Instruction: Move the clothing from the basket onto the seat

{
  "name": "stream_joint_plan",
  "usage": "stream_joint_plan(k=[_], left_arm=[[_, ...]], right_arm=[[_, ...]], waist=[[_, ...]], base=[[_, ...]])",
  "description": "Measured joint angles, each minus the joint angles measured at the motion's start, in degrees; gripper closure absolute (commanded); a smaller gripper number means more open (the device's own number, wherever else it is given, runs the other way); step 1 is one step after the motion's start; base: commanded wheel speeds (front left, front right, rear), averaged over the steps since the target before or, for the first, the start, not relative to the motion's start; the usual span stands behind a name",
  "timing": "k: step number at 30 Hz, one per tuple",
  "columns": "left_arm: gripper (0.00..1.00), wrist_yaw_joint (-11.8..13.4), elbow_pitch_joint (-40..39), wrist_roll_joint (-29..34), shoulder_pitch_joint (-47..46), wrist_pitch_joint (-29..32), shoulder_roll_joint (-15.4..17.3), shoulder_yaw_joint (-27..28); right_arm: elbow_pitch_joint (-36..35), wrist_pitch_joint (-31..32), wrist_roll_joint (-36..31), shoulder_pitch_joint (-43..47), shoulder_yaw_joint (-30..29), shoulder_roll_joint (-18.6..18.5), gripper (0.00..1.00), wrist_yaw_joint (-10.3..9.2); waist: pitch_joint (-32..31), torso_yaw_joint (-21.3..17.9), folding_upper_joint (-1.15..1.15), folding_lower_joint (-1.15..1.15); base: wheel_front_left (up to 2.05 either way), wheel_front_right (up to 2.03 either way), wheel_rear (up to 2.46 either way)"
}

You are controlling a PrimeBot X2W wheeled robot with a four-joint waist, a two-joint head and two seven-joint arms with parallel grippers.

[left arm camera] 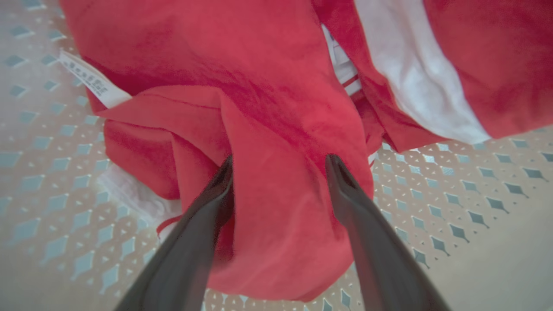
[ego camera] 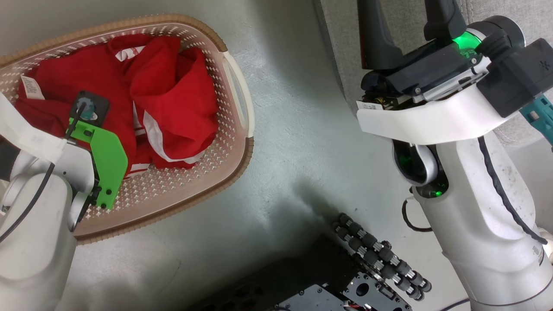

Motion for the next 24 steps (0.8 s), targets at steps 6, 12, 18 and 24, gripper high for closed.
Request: stream_joint_plan(k=[6, 12, 18, 24], left_arm=[[1.00, 0.00, -0.47, -0.76, 0.59, 0.38, -0.18, -0.35], [1.00, -0.02, -1.37, -1.93, 0.56, -1.45, -1.79, -1.77], [1.00, -0.04, -1.79, -4.65, 0.41, -5.63, -4.10, -1.57], [1.00, 0.70, -5.88, -8.40, -0.39, -16.99, -9.21, 3.09]], right_arm=[[0.15, 0.00, 0.38, 0.00, 0.04, 0.00, 0.00, -0.01], [1.42, 0.00, 0.38, 0.00, -0.23, 0.02, 0.00, -0.01], [3.49, 0.00, -0.25, 0.01, -1.52, 0.04, 0.00, -0.01], [5.31, 0.00, -5.11, 0.77, -6.55, -0.07, 0.00, 0.00]], waist=[[0.30, -0.37, 0.00, 0.00], [-0.61, -0.12, 0.00, 0.00], [-2.79, 0.53, 0.00, 0.00], [-6.86, 2.70, 0.00, 0.00]], base=[[0.00, 0.00, 0.00], [0.00, 0.00, 0.00], [0.00, 0.00, 0.00], [0.00, 0.00, 0.00]])
